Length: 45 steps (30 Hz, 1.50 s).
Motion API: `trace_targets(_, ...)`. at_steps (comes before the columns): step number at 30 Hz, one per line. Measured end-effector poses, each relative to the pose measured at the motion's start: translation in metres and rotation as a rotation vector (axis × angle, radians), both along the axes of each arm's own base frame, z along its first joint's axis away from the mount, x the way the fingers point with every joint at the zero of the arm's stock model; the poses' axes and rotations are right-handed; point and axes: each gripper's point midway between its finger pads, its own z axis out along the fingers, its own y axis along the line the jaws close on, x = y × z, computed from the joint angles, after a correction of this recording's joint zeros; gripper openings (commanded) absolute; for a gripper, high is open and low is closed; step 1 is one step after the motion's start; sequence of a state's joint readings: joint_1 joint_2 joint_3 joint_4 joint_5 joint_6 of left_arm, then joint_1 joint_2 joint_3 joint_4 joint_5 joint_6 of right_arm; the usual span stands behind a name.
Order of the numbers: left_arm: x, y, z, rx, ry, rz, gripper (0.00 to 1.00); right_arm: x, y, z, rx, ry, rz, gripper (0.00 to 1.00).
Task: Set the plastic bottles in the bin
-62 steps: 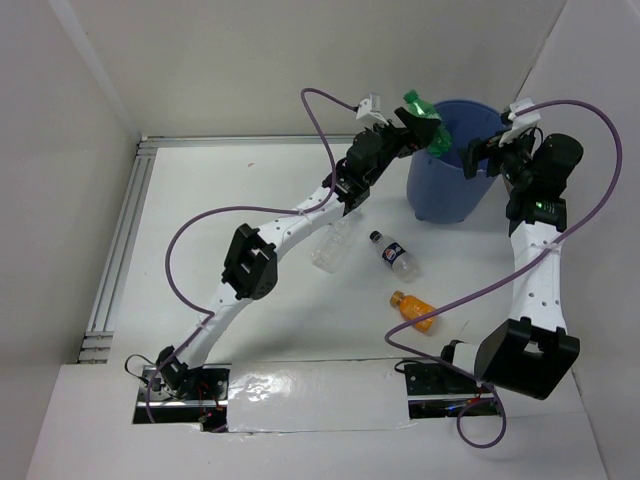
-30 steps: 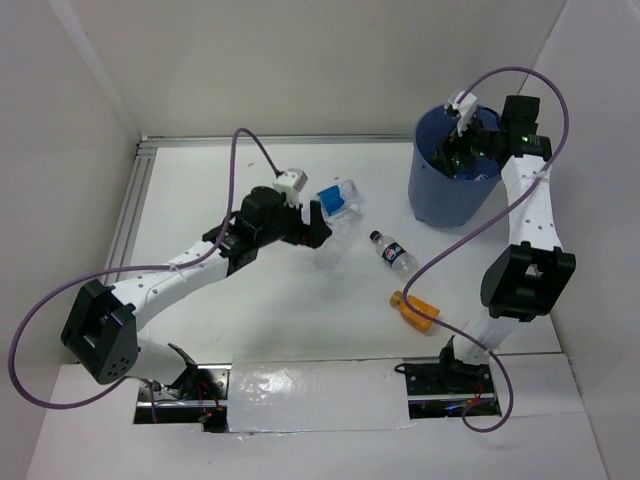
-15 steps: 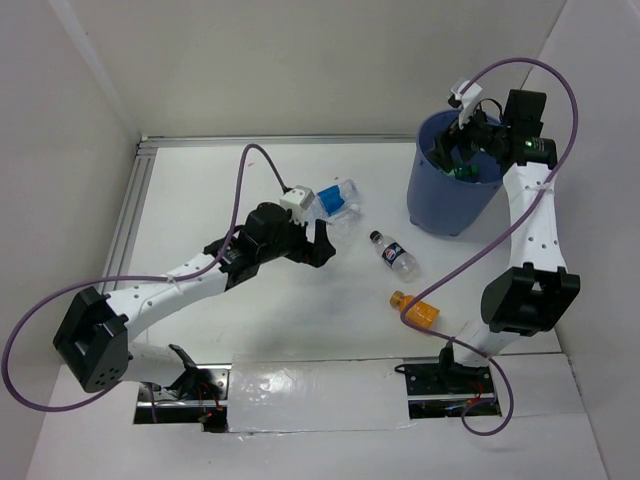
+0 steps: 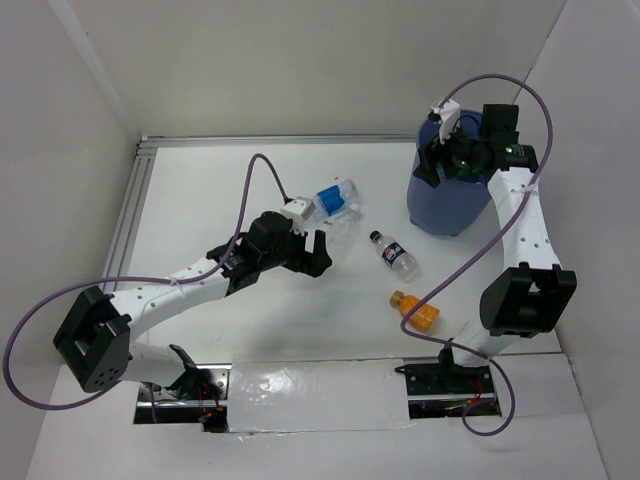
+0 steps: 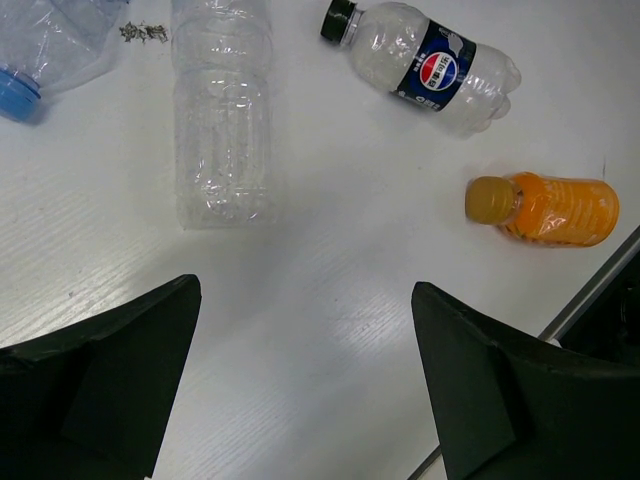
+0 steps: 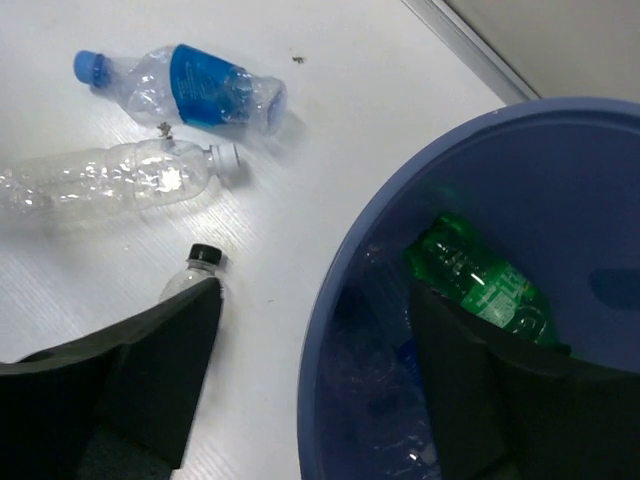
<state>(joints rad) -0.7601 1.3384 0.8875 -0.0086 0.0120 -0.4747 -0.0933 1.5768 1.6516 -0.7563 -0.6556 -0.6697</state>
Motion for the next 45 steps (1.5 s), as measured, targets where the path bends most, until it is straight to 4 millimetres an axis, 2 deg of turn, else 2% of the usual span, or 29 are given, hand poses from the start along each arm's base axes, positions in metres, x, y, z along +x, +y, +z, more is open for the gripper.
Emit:
trace_targets(6, -0.004, 0.008, -0.016, 0.03, 0.02, 0.014, 0.99, -0.001, 0.003, -0.017, -0.043, 0.038, -0.022, 0.56)
trace_targets(9, -0.008, 0.013, -0.022, 0.045, 0.03, 0.021, 0.99, -0.001, 0.005, -0.019, -0.058, 0.04, -0.023, 0.52)
trace_targets(13, -0.009, 0.017, -0.021, 0.047, 0.023, 0.031, 0.99, -0.001, 0.005, -0.02, -0.072, 0.038, -0.028, 0.41)
trace_targets(14, -0.009, 0.017, -0.02, 0.044, 0.019, 0.032, 0.99, 0.0, 0.005, -0.02, -0.075, 0.038, -0.031, 0.33)
trace_targets(18, -0.009, 0.019, -0.017, 0.04, 0.01, 0.038, 0.99, 0.0, 0.004, -0.02, -0.083, 0.036, -0.032, 0.19)
trace_targets(23, -0.01, 0.022, -0.018, 0.044, 0.009, 0.044, 0.99, -0.003, 0.005, -0.02, -0.085, 0.047, -0.024, 0.11)
trace_targets(28, -0.012, 0.024, -0.019, 0.047, 0.01, 0.046, 0.99, -0.012, 0.014, -0.018, -0.07, 0.073, 0.02, 0.09)
trace_targets(36, -0.012, 0.026, -0.018, 0.047, 0.005, 0.051, 0.99, -0.021, 0.029, -0.009, -0.038, 0.084, 0.104, 0.07)
trace_targets(40, -0.013, 0.027, -0.022, 0.053, 0.011, 0.051, 0.99, -0.026, 0.033, -0.008, -0.028, 0.09, 0.13, 0.17)
trace_targets(41, -0.013, 0.027, -0.022, 0.054, 0.011, 0.052, 0.99, -0.027, 0.033, -0.009, -0.027, 0.093, 0.135, 0.21)
trace_targets(42, -0.013, 0.027, -0.022, 0.054, 0.011, 0.051, 0.99, -0.028, 0.034, -0.009, -0.027, 0.096, 0.138, 0.37)
trace_targets(45, -0.011, 0.029, -0.022, 0.058, 0.009, 0.058, 0.99, -0.03, 0.039, -0.008, -0.01, 0.097, 0.161, 0.56)
